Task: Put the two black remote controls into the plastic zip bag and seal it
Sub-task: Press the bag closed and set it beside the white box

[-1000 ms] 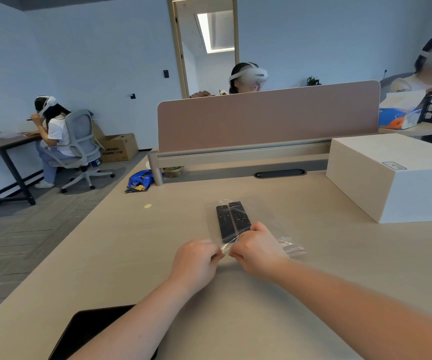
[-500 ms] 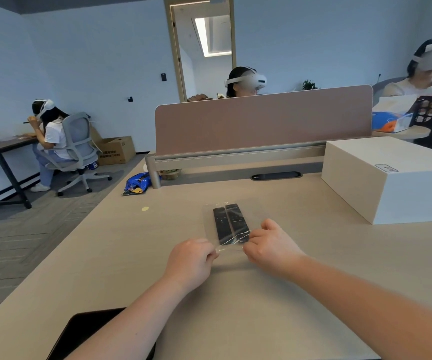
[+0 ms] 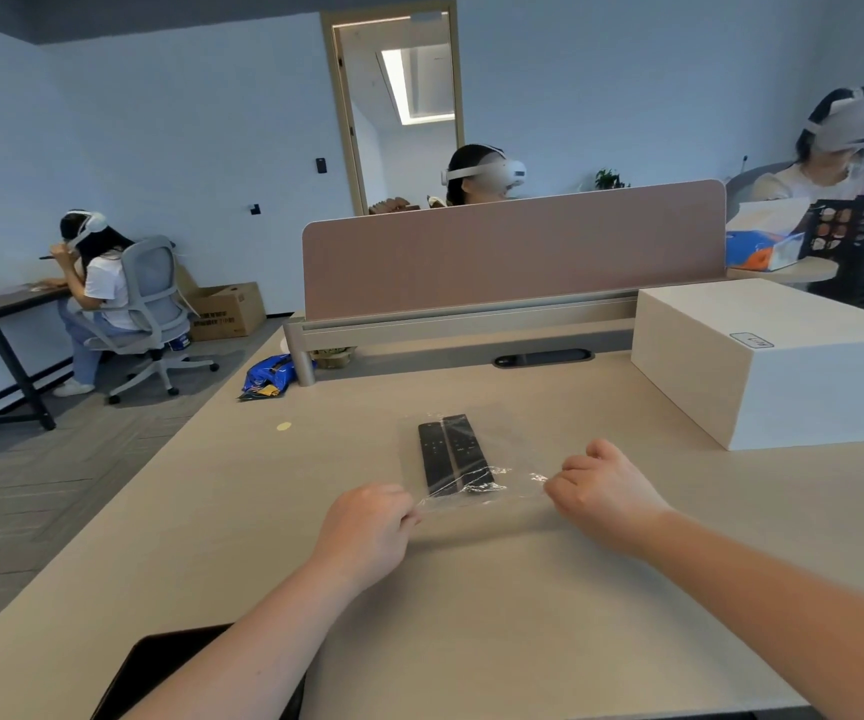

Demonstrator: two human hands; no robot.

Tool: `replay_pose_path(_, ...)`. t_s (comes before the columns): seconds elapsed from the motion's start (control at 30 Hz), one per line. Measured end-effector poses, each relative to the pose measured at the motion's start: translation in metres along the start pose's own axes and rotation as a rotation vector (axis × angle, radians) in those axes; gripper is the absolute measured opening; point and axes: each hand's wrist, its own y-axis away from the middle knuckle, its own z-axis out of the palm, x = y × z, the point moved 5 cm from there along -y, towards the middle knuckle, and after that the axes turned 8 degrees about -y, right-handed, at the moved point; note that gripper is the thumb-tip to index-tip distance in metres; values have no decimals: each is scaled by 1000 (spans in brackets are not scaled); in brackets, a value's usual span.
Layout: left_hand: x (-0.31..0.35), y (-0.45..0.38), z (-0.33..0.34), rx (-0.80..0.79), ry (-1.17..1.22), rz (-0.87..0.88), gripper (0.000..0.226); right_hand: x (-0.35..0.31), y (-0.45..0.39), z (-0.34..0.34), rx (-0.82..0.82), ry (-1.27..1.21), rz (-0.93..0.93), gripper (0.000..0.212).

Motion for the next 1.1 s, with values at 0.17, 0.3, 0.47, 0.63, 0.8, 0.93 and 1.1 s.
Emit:
replay_pose_path(0.17,10,-1,4,-59,-22,23,26,11,13,20,-164,-130,106,38)
replay_pose_path(0.3,9,-2,6,-92,-35,24,25,4,13,16,-214,-280,84,38)
replay_pose_path(0.47,9,0,11,-186,-37,71,24,1,19,12,-354,-394,111,55)
replay_pose_path(0.63,1,6,5,-210,150,-7,40,20,26,0,-163,-438,266,50)
replay_pose_path(0.8,-20,-13,13,-133,243,-289,30,41,14,12,-213,-655,670,46)
replay_pose_path(0.93,-31,-30,38,-220,304,-483,21,42,0,30,-266,-800,771,38)
replay_pose_path(1.1,-34,-50,48,-252,358,-614,33,44,-25,41,-201,-958,908,42)
